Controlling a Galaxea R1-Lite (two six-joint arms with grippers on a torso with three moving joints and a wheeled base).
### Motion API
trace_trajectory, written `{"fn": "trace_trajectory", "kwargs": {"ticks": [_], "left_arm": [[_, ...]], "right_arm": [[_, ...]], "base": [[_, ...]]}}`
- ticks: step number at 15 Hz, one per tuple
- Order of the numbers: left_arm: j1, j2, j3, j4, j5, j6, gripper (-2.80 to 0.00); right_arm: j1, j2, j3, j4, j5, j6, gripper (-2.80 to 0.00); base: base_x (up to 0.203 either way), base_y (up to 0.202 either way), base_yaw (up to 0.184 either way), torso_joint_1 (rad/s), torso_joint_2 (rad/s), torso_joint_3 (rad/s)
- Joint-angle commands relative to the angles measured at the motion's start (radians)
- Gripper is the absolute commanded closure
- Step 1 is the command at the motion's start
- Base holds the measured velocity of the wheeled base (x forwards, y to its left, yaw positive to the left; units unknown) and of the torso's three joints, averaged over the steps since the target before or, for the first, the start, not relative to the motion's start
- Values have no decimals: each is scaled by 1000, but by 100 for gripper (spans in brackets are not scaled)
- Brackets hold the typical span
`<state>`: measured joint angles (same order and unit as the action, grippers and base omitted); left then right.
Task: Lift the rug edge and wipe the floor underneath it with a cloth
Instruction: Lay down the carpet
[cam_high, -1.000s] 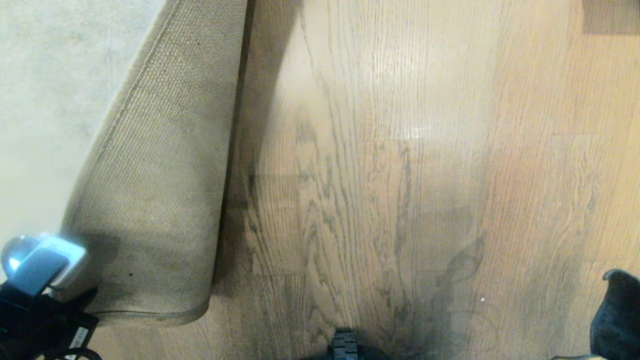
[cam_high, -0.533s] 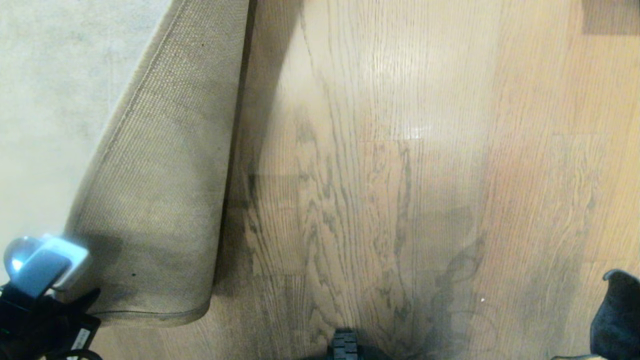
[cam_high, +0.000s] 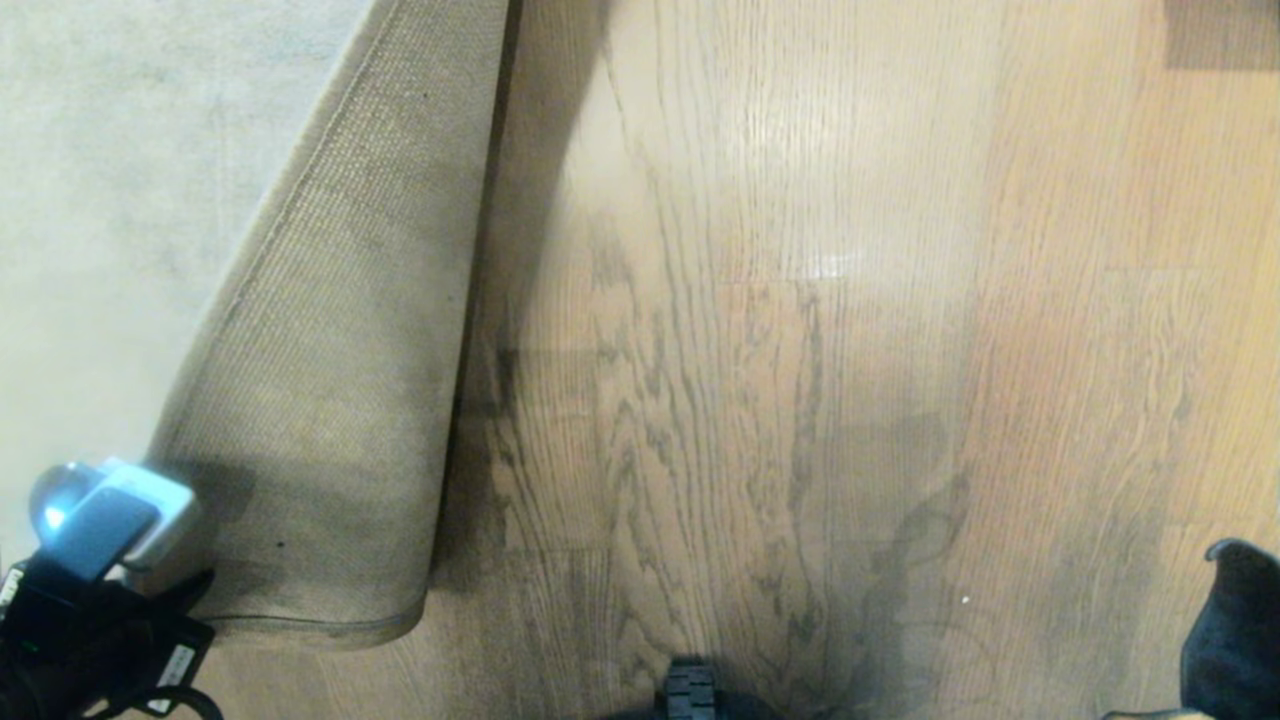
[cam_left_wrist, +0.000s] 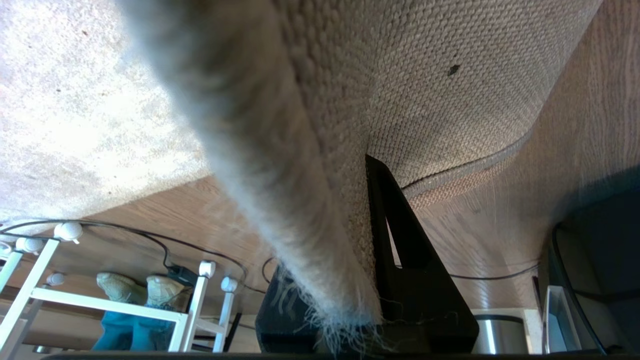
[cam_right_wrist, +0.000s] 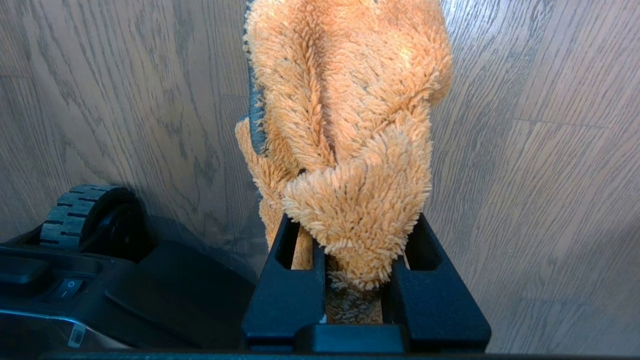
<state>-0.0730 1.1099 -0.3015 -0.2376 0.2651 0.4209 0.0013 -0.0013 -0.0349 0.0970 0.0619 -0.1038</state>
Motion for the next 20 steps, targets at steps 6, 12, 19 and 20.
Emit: {"fn": "trace_trajectory", "kwargs": {"ticks": [6, 12, 19, 20], "left_arm": [[-27, 18, -5, -2, 2, -9, 0], [-45, 19, -19, 0, 3, -18, 0], [-71, 10, -21, 3, 8, -54, -280], [-71, 8, -22, 1, 7, -55, -280]], "right_arm": [[0, 1, 0, 1, 1, 0, 0], [0, 1, 0, 0, 1, -1, 0], [0, 1, 0, 0, 1, 0, 0], [0, 1, 0, 1, 1, 0, 0]], "base": [[0, 0, 0, 0, 0, 0], [0, 0, 0, 0, 0, 0], [0, 0, 0, 0, 0, 0], [0, 0, 0, 0, 0, 0]]}}
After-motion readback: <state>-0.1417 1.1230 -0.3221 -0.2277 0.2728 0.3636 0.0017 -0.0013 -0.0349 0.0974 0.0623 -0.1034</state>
